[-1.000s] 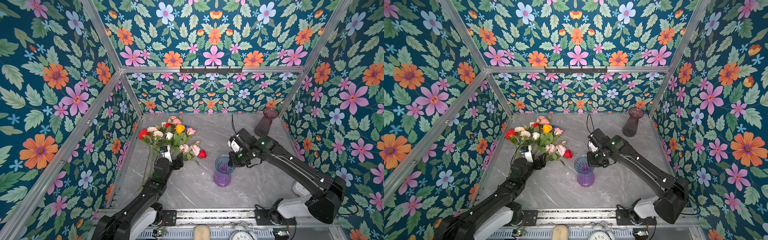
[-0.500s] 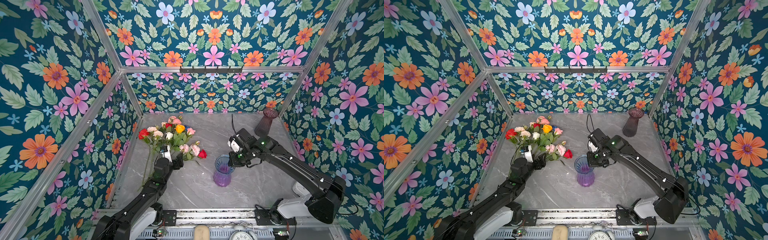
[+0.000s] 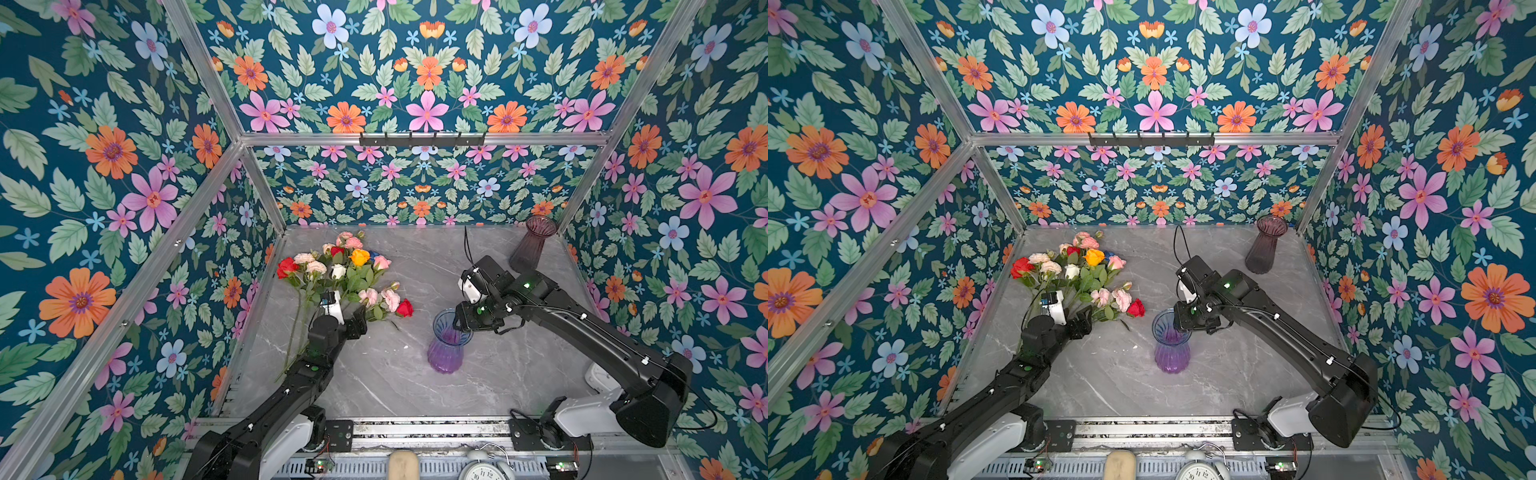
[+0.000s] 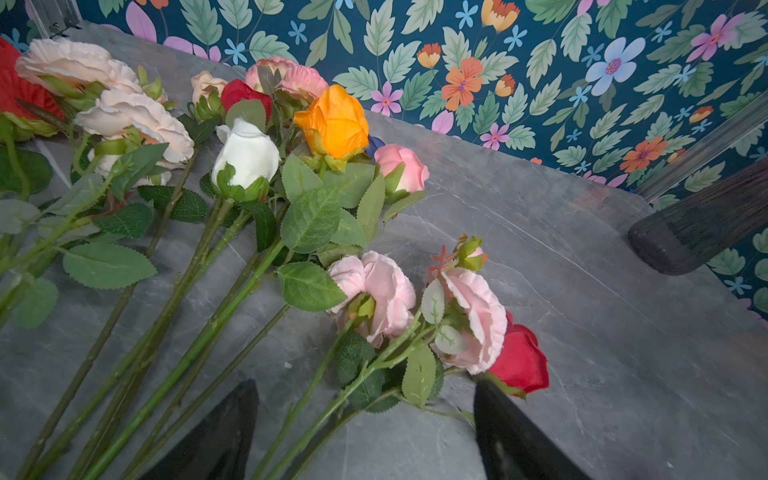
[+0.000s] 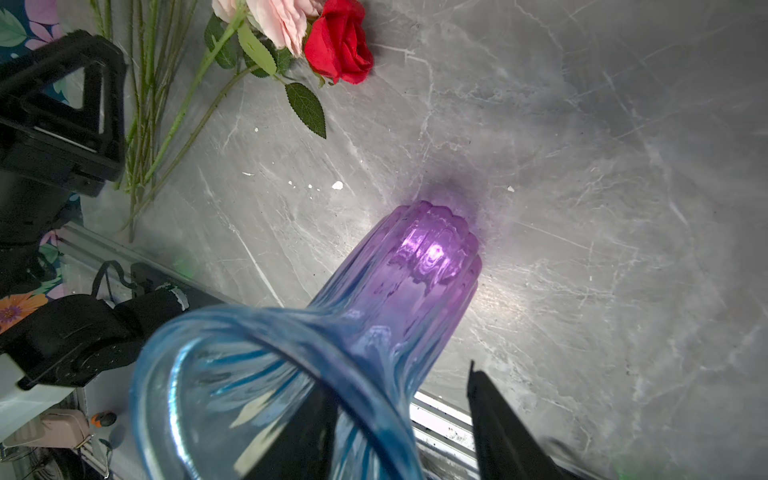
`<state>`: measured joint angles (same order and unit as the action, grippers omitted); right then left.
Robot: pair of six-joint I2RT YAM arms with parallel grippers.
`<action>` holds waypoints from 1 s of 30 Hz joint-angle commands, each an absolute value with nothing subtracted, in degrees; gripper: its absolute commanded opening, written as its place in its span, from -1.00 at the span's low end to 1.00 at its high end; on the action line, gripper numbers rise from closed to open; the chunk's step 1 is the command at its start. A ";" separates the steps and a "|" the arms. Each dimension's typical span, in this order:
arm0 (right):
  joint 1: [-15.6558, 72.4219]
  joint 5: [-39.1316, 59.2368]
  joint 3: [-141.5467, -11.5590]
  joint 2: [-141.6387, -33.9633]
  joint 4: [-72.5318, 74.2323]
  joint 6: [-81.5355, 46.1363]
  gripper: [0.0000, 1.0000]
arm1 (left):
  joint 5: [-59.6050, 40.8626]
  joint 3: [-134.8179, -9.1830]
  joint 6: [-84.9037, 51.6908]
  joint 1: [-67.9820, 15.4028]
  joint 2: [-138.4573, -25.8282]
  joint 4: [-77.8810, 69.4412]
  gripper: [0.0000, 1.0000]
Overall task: Arrange the flowers into the vase
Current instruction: 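Release the vase with the right gripper while the left gripper lowers over pink roses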
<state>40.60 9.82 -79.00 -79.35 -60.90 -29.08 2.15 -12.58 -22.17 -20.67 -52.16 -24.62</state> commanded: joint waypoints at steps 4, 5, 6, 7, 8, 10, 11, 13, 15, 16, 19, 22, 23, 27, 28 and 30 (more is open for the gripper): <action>40.68 5.14 -87.20 -77.83 -65.74 -25.55 0.23 | 2.58 -11.48 -24.72 -20.57 -56.58 -30.35 0.99; 40.66 4.35 -88.83 -77.30 -66.29 -25.17 0.23 | 3.25 -12.19 -25.11 -20.58 -58.26 -30.02 0.99; 40.63 3.59 -90.08 -76.66 -66.59 -24.91 0.22 | 3.42 -12.91 -25.22 -20.57 -59.47 -29.28 0.96; 40.63 2.47 -91.32 -75.66 -66.78 -24.87 0.22 | 3.41 -13.60 -25.22 -20.57 -60.57 -28.65 0.83; 40.61 1.02 -92.10 -74.32 -66.75 -24.92 0.20 | 3.34 -14.36 -25.22 -20.57 -61.28 -27.60 0.67; 40.23 -1.00 -91.89 -70.94 -65.45 -25.28 0.19 | 3.26 -16.01 -25.40 -20.68 -62.16 -24.73 0.52; 39.70 -1.80 -90.88 -68.81 -64.32 -25.68 0.19 | 3.26 -16.99 -25.66 -20.66 -62.54 -22.86 0.45; 37.06 -0.67 -87.81 -64.79 -61.56 -26.31 0.19 | 3.38 -18.42 -26.29 -20.79 -63.70 -20.22 0.38; 32.52 3.83 -83.88 -61.10 -58.42 -27.08 0.17 | 3.71 -20.14 -26.72 -20.74 -65.85 -17.68 0.32; 29.90 6.50 -81.90 -59.60 -56.96 -27.40 0.16 | 3.53 -21.12 -26.72 -20.77 -67.22 -16.45 0.23; 25.21 11.26 -77.17 -57.05 -55.05 -27.52 0.13 | 2.76 -23.53 -26.78 -20.88 -70.35 -13.72 0.02; 25.01 11.26 -73.31 -55.31 -53.79 -27.16 0.13 | 1.97 -24.44 -26.48 -21.41 -70.57 -12.08 0.08; 24.98 11.50 -72.03 -54.75 -53.17 -27.16 0.13 | 1.32 -24.47 -26.08 -21.77 -70.05 -11.75 0.14; 25.01 12.45 -68.73 -53.73 -51.23 -27.33 0.13 | 1.05 -25.40 -25.84 -22.51 -70.59 -9.55 0.31; 24.97 12.81 -68.16 -53.62 -50.80 -27.49 0.13 | 1.03 -26.31 -25.80 -22.51 -71.72 -8.68 0.31; 24.96 13.51 -67.27 -53.36 -49.90 -27.68 0.14 | 1.04 -27.82 -25.16 -22.55 -73.92 -7.57 0.26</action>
<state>24.91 11.94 -67.92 -53.71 -53.34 -27.03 1.45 -26.48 -26.41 -22.59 -72.34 -10.26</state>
